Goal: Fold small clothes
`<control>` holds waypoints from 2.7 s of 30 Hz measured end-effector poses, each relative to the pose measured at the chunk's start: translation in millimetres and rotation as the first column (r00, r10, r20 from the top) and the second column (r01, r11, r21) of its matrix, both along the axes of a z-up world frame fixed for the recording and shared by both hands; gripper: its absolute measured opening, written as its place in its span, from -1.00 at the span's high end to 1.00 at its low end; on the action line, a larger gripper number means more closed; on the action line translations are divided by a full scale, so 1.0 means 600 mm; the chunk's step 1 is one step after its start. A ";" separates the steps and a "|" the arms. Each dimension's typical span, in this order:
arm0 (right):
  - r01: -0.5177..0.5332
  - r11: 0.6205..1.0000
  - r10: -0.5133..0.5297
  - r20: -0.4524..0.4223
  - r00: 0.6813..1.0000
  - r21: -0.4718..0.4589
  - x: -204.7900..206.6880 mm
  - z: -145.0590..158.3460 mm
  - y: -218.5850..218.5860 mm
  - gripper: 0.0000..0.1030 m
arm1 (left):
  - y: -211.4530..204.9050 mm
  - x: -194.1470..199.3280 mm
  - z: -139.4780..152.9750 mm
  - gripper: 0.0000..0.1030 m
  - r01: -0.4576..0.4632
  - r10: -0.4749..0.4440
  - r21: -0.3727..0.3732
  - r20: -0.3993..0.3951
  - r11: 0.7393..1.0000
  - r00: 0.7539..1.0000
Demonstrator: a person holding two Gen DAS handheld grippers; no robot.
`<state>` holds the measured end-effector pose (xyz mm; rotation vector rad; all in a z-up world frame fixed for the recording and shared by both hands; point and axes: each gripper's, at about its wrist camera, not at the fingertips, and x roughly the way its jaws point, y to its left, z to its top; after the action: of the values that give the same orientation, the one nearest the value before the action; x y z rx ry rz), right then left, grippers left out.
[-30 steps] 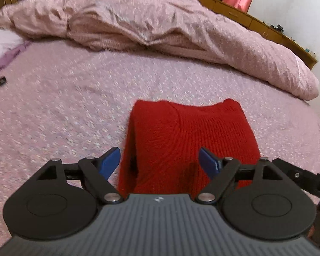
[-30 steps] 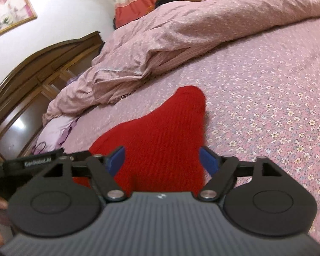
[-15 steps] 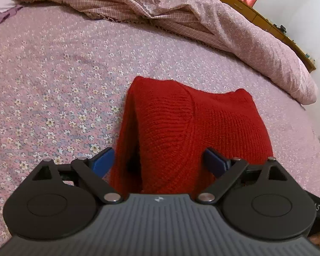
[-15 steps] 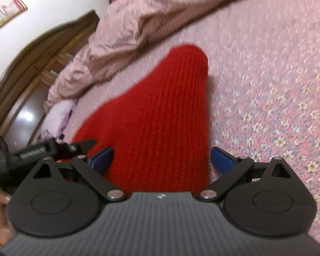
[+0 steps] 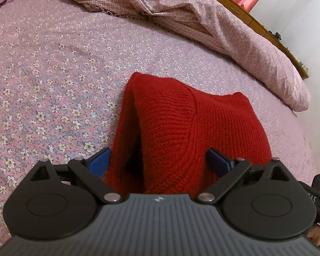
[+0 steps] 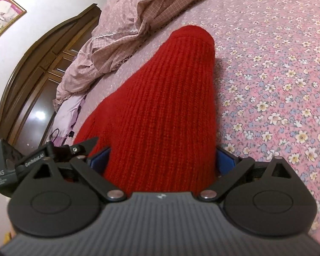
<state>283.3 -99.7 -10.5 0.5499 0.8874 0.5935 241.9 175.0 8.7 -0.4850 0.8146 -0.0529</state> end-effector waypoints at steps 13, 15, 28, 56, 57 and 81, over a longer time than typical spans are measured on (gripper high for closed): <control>-0.056 0.997 0.057 -0.017 0.998 0.055 0.037 -0.006 0.012 -0.98 | 0.016 0.006 -0.028 -0.91 0.021 -0.019 -0.135 0.016 0.991 1.000; -0.055 0.996 0.056 0.000 0.998 0.071 0.033 -0.004 0.014 -0.89 | 0.017 0.005 -0.031 -0.87 0.031 -0.027 -0.150 0.026 0.988 0.999; -0.095 0.982 0.071 0.145 0.987 0.166 -0.024 0.059 -0.004 -0.42 | 0.003 -0.053 0.016 -0.69 0.091 -0.057 -0.182 0.182 0.979 0.982; 0.077 0.993 -0.087 0.109 0.990 0.094 -0.143 0.063 -0.253 -0.41 | -0.286 -0.132 0.019 -0.64 0.292 -0.282 -0.071 0.126 0.954 0.951; 0.095 0.992 -0.103 0.089 0.991 0.085 -0.142 0.051 -0.257 -0.41 | -0.292 -0.132 0.013 -0.64 0.291 -0.285 -0.042 0.111 0.956 0.952; 0.271 0.931 -0.210 0.248 0.946 -0.245 -0.245 0.097 -0.264 -0.59 | -0.298 -0.229 0.073 -0.64 0.209 -0.228 0.213 0.066 0.954 0.971</control>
<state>136.3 -258.4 47.6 0.3257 0.6659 0.2908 104.7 -3.6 52.4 -0.1944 0.7729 -0.1927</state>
